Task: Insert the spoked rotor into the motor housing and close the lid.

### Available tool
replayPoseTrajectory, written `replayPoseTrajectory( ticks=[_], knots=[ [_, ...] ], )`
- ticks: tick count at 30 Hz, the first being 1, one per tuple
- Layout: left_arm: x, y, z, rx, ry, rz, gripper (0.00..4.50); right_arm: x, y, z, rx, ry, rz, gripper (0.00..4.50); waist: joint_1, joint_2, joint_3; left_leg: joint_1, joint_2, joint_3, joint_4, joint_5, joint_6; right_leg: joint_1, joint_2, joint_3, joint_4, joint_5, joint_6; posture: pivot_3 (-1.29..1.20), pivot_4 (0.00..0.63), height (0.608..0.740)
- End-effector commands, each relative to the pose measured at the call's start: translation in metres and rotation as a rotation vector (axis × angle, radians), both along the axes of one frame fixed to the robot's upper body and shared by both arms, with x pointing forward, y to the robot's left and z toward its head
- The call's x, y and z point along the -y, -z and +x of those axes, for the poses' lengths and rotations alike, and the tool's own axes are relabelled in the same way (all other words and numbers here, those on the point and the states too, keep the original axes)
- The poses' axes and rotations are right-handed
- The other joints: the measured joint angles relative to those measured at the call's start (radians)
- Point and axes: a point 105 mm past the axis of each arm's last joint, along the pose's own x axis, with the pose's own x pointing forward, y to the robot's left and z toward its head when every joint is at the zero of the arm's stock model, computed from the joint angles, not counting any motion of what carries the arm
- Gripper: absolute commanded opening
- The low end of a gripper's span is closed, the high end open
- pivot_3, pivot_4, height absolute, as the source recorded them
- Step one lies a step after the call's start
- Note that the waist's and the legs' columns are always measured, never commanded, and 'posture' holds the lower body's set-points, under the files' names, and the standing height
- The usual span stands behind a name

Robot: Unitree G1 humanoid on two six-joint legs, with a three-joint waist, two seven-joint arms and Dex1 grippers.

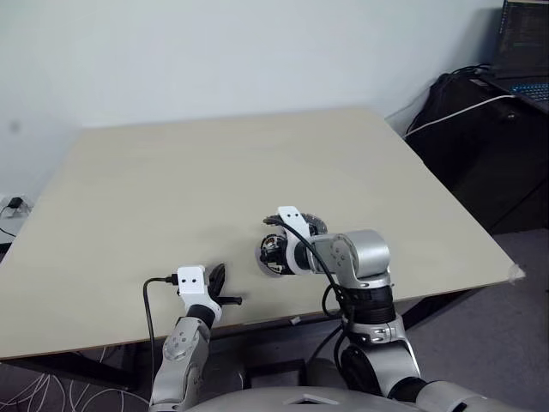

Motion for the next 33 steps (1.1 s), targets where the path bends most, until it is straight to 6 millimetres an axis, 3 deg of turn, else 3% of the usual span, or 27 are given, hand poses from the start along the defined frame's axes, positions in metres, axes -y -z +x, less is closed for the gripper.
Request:
replayPoseTrajectory(
  ticks=[1,4,8,12,16,20,24,27,30,33],
  knots=[
    [0.001,-0.010,0.005,0.040,0.005,0.002,0.00,-0.001,0.013,0.004,-0.060,0.045,-0.043,0.00,0.000,0.001,-0.003,0.000,0.000,0.000,0.000,0.000,0.000,0.001,0.000,0.000,0.000,0.000,0.000,0.00,0.000,0.740],
    [0.000,-0.010,0.004,0.039,0.001,0.004,0.00,-0.006,0.023,0.009,-0.065,0.061,-0.048,0.00,0.006,0.004,-0.008,0.002,-0.001,0.000,0.000,0.000,0.000,0.003,-0.001,-0.001,-0.001,0.000,0.000,0.00,0.000,0.740],
    [-0.001,-0.010,0.004,0.039,0.000,0.007,0.00,-0.024,0.020,0.009,-0.048,0.030,0.004,1.22,0.010,0.005,-0.009,0.004,-0.002,0.000,0.001,0.001,0.001,0.007,-0.001,0.000,-0.001,0.001,0.002,0.00,0.000,0.740],
    [0.000,-0.010,0.005,0.038,0.005,0.010,0.00,-0.047,-0.003,0.004,-0.019,-0.043,0.116,2.42,0.001,0.005,-0.009,0.005,-0.001,0.000,0.001,0.002,-0.001,0.007,-0.001,0.000,-0.001,0.000,0.008,0.00,0.000,0.740],
    [0.000,-0.011,0.005,0.038,0.010,0.012,0.00,-0.060,-0.036,-0.008,0.071,-0.172,0.238,2.42,-0.006,0.006,-0.007,0.004,-0.001,-0.001,0.001,0.004,0.001,0.006,0.000,0.000,0.000,0.000,0.009,0.00,0.000,0.740],
    [0.000,-0.010,0.006,0.035,0.015,0.010,0.00,-0.050,-0.059,-0.021,0.516,-0.508,0.108,2.42,-0.014,0.006,-0.007,0.002,0.000,-0.001,-0.001,0.004,0.001,0.002,0.001,0.000,-0.001,0.002,0.003,0.00,0.000,0.740],
    [0.001,-0.010,0.007,0.035,0.021,0.006,0.00,-0.028,-0.046,-0.029,0.768,-0.842,-0.094,2.42,-0.009,0.001,-0.004,0.002,-0.003,-0.002,0.000,0.002,0.003,0.006,-0.002,-0.002,-0.004,-0.002,0.011,0.00,0.000,0.740],
    [0.002,-0.010,0.007,0.035,0.027,0.005,0.00,-0.003,-0.023,-0.024,0.897,-1.108,-0.328,1.49,-0.011,-0.002,-0.001,0.002,-0.003,-0.001,0.001,0.002,0.003,0.006,-0.003,-0.002,-0.004,-0.002,0.012,0.00,0.000,0.740],
    [0.003,-0.010,0.008,0.035,0.028,0.003,0.00,0.009,-0.011,-0.022,0.899,-1.244,-0.390,0.55,-0.010,-0.003,0.000,0.003,-0.001,-0.001,0.002,0.003,0.002,0.007,-0.001,-0.002,-0.003,-0.002,0.012,0.00,0.000,0.740],
    [0.003,-0.010,0.007,0.035,0.027,0.003,0.00,0.013,-0.007,-0.016,0.901,-1.306,-0.425,0.55,-0.003,-0.004,0.000,0.003,0.001,-0.001,0.001,0.003,0.002,0.007,0.000,-0.002,-0.003,-0.002,0.011,0.00,0.000,0.740]
  ],
)
